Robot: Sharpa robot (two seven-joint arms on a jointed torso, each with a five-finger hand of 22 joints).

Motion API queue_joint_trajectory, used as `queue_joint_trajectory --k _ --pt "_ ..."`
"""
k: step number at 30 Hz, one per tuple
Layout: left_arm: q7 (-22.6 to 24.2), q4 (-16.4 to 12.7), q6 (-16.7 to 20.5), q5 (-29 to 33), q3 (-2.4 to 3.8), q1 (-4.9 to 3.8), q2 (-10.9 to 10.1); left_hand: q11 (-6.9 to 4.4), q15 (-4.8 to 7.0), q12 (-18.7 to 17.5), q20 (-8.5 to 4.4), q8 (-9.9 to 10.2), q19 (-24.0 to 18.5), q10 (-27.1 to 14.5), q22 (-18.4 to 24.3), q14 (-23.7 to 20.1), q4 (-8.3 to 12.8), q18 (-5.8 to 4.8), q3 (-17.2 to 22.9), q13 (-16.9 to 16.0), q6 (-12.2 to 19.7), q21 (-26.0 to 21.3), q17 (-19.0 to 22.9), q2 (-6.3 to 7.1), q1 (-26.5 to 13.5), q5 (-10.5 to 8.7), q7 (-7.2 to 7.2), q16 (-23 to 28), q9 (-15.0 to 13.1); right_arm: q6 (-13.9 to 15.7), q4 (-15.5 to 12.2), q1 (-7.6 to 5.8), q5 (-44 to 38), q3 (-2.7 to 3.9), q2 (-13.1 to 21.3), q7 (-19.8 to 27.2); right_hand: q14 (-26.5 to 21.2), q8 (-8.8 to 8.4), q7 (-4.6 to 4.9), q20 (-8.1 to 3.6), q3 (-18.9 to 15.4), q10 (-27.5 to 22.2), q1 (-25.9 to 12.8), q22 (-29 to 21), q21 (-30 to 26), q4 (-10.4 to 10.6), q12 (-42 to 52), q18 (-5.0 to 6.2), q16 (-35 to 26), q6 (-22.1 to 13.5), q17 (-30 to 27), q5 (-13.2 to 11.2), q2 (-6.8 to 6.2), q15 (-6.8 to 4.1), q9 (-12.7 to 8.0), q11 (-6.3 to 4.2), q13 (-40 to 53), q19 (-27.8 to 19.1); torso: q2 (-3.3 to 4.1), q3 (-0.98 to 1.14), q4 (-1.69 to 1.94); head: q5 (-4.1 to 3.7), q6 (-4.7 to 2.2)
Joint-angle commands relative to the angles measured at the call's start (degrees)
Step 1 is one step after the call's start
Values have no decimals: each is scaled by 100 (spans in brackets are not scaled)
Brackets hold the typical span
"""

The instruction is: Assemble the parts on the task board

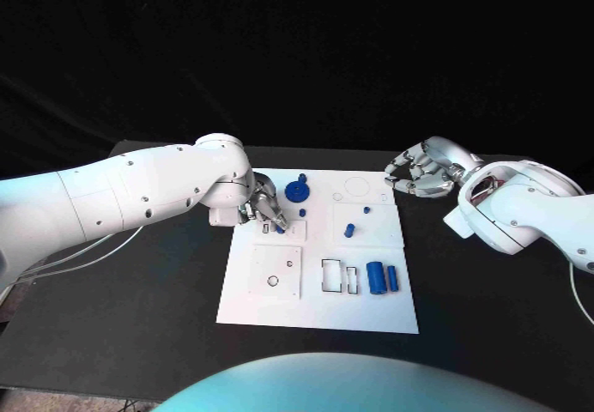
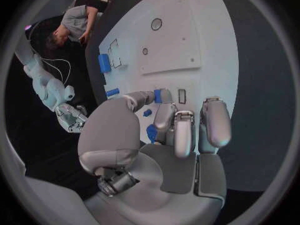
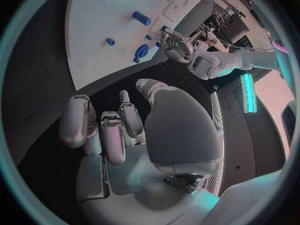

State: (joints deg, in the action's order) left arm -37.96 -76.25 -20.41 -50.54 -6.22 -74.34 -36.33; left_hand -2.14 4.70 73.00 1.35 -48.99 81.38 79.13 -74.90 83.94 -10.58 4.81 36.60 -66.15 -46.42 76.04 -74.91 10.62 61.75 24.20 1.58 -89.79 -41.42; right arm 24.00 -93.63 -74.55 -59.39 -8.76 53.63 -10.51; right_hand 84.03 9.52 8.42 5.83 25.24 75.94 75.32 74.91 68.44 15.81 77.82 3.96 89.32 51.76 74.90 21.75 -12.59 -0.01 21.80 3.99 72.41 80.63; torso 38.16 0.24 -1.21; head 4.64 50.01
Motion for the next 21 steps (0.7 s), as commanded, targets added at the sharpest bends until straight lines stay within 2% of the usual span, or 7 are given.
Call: queue_joint_trajectory --k 1,10,14,21 --pt "-102 18 -99 -75 -16 18 -7 -9 54 -6 -4 22 -26 -16 -254 606 376 -99 318 -9 -46 -32 -1509 13 -69 2 -10 -21 10 -40 -6 3 -23 0 0 2 541 37 3 -35 41 3 -43 292 -30 2 1 93 -37 -45 1303 35 -10 -50 10 -34 -6 -7 0 1 3 2 -1" --pt "-107 26 -156 -76 -15 18 -10 -21 69 -2 -20 31 -18 -25 -260 606 187 -100 74 -14 -112 -47 -1509 61 -219 41 -24 -21 33 -37 -2 3 -23 0 -1 4 541 37 3 -35 41 3 -43 292 -30 2 1 93 -37 -45 1303 35 -10 -50 10 -34 -6 -7 -2 2 1 5 -1" --pt "-114 39 -176 -76 -15 18 -13 -24 72 8 -25 35 -16 -24 -260 606 46 -99 -93 -26 -146 -63 -1509 66 -300 -134 -27 -21 45 -39 -2 3 -23 0 0 5 541 37 3 -35 41 3 -43 292 -30 2 1 93 -37 -45 1303 35 -10 -50 10 -34 -6 -7 -1 4 1 9 -1" --pt "-121 49 -206 -79 -15 18 -16 -21 73 14 -28 18 -16 -25 -259 606 -96 -98 -288 -35 -174 -80 -1509 81 -374 -170 -25 -21 41 -46 1 3 -23 0 0 3 541 37 3 -35 41 3 -43 292 -30 2 1 93 -37 -45 1303 35 -10 -50 10 -34 -6 -7 -1 1 -2 9 -1"
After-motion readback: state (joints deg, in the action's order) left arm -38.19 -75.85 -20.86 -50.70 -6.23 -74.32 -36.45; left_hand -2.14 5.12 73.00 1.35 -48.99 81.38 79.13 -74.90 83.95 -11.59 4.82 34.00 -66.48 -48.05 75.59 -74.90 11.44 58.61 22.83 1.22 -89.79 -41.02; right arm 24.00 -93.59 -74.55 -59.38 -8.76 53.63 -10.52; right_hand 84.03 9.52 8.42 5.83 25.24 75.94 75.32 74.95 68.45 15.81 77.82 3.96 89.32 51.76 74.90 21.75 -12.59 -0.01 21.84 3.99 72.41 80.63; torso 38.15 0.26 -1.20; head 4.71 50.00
